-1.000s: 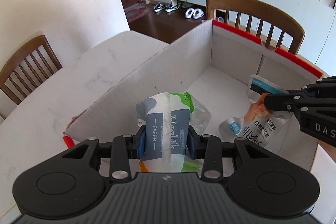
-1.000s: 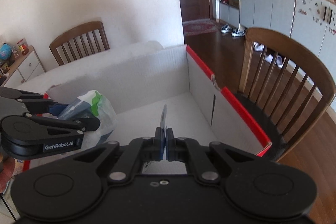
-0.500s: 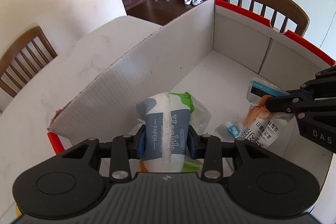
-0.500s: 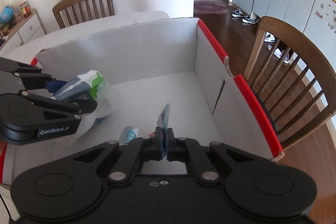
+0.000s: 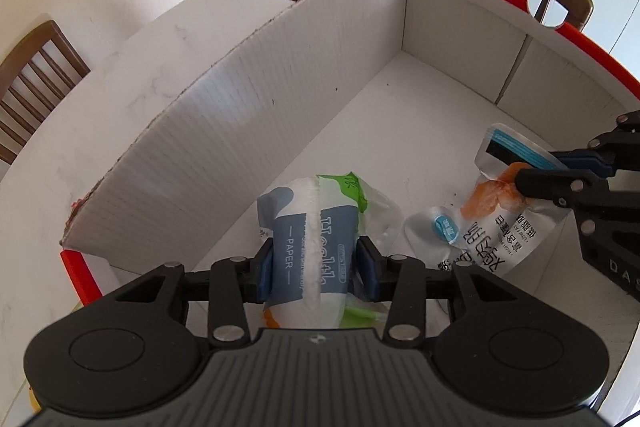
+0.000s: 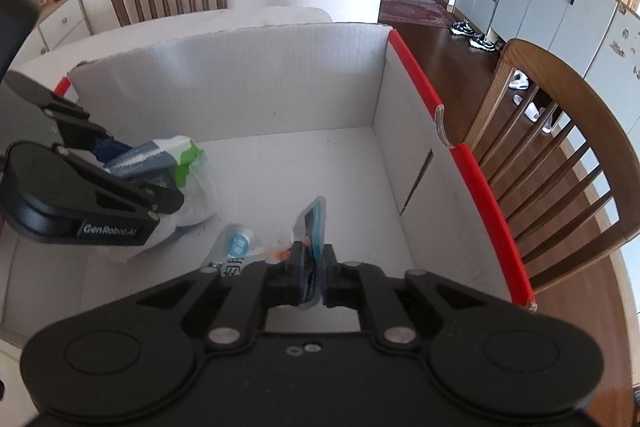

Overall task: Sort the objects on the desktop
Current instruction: 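Open both tools to release the tissue pack and pouch in the box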

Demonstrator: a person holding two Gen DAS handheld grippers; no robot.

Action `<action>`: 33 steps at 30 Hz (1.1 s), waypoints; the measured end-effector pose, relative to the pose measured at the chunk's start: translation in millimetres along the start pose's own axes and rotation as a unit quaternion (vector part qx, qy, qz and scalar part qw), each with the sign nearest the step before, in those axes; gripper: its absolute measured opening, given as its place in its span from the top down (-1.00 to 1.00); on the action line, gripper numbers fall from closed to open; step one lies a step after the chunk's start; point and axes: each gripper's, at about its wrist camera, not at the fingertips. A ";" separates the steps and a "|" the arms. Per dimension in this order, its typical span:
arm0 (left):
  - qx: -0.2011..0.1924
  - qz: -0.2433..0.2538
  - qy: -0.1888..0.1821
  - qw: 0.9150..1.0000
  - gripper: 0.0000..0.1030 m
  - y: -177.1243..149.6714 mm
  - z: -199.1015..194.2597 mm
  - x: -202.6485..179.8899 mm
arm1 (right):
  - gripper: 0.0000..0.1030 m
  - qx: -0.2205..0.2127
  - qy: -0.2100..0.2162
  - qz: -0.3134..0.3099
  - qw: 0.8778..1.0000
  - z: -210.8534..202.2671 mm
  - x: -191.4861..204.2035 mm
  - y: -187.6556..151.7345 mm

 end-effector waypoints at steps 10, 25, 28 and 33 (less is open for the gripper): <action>0.001 0.005 0.001 1.000 -0.31 -4.1 -7.5 -0.3 | 0.36 -0.012 0.000 -0.021 1.000 -7.3 2.6 -3.3; -0.037 -0.002 0.013 0.999 -0.63 -9.6 -31.1 -9.9 | 0.12 -0.041 0.009 -0.017 0.999 -28.5 4.1 -8.5; -0.046 -0.003 0.012 0.999 -0.65 -12.3 -38.3 -10.5 | 0.08 -0.047 0.015 -0.016 0.999 -33.1 3.5 -10.3; -0.055 0.000 0.011 0.998 -0.67 -10.1 -41.6 -12.2 | -0.20 -0.071 0.030 -0.014 0.997 -47.1 2.0 -12.9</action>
Point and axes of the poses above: each gripper's, at about its wrist camera, not at the fingertips, and z roughly the way its jaws point, x to its left, y to its top, and after that the axes turned 11 degrees about -y, right-handed
